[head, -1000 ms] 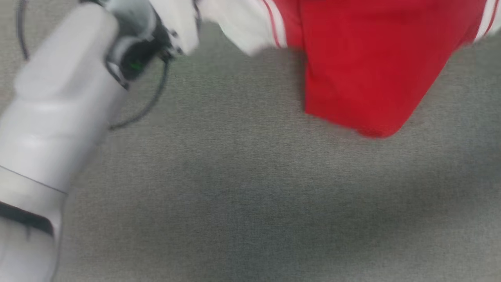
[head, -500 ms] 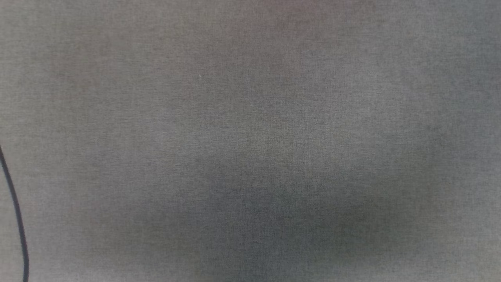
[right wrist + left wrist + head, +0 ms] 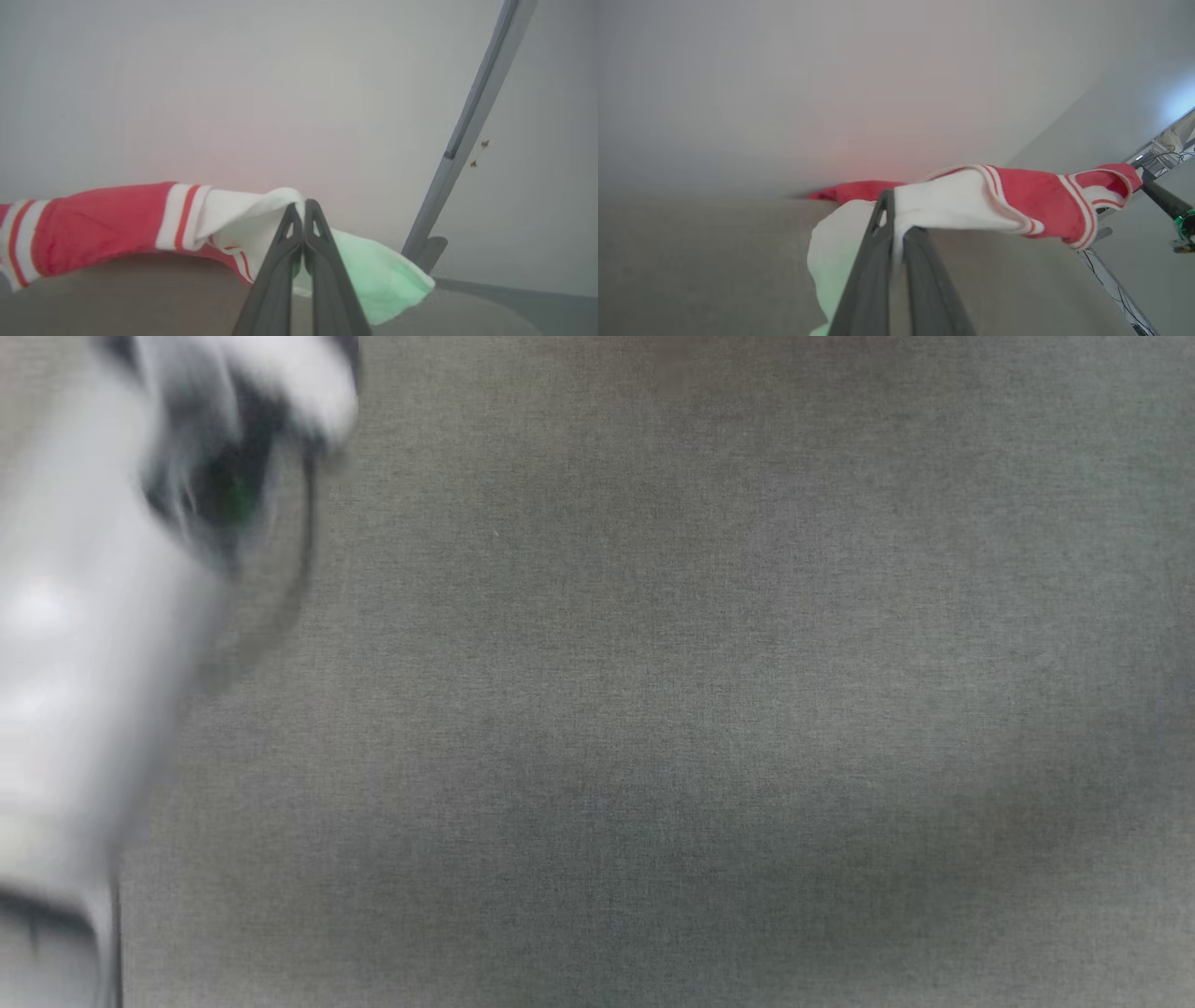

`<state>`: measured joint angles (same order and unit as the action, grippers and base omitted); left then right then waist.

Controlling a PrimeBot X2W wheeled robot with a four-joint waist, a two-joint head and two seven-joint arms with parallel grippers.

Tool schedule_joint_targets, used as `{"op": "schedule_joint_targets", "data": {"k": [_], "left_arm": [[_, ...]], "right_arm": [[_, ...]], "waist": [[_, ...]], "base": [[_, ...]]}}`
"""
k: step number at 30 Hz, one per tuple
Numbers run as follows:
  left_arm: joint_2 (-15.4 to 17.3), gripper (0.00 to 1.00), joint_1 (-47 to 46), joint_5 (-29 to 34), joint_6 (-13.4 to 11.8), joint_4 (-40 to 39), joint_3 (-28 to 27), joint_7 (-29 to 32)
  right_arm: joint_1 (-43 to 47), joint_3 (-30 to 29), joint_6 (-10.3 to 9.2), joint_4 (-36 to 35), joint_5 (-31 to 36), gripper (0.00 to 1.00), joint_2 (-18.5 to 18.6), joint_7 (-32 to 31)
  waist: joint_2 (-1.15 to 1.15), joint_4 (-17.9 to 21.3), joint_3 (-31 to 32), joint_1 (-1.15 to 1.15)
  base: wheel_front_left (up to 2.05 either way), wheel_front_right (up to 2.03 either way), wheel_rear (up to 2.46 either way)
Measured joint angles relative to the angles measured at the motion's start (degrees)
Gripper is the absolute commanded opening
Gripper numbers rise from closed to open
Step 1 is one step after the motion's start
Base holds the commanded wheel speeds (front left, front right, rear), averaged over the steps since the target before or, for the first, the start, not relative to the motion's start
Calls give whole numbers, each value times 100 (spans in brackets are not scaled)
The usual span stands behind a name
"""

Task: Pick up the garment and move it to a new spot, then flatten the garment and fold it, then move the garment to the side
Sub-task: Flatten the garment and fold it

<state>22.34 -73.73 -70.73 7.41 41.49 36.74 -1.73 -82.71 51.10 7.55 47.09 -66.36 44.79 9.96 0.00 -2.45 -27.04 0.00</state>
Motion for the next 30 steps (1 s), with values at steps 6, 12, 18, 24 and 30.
{"op": "schedule_joint_targets", "data": {"k": [6, 12, 18, 24, 30], "left_arm": [[676, 0, 2263, -765, -1, -1517, 438, 66], [1291, 0, 3677, -1123, -1, -2475, 778, -51], [1892, 0, 4656, -1308, 0, -3326, 1028, -144], [2614, 0, 5628, -1508, -1, -4096, 1147, -300], [2999, 0, 6200, -1494, -119, -4726, 1200, -554]], "right_arm": [[1723, 424, 0, -1308, -616, 0, 736, -175], [3276, 683, -1, -2439, -1214, 0, 1445, -281], [4479, 981, -1, -3400, -1640, 0, 2054, -414], [5360, 1249, -1, -4356, -2057, 0, 2681, -530], [5816, 1347, -1, -4946, -2313, 0, 3175, -257]], "waist": [[0, 5, 127, 0], [0, 13, 375, 0], [0, 32, 625, 0], [0, 78, 756, 0], [0, 58, 787, 0]], "base": [[0, 0, 0], [0, 0, 0], [0, 0, 0], [0, 0, 0], [0, 0, 0]]}}
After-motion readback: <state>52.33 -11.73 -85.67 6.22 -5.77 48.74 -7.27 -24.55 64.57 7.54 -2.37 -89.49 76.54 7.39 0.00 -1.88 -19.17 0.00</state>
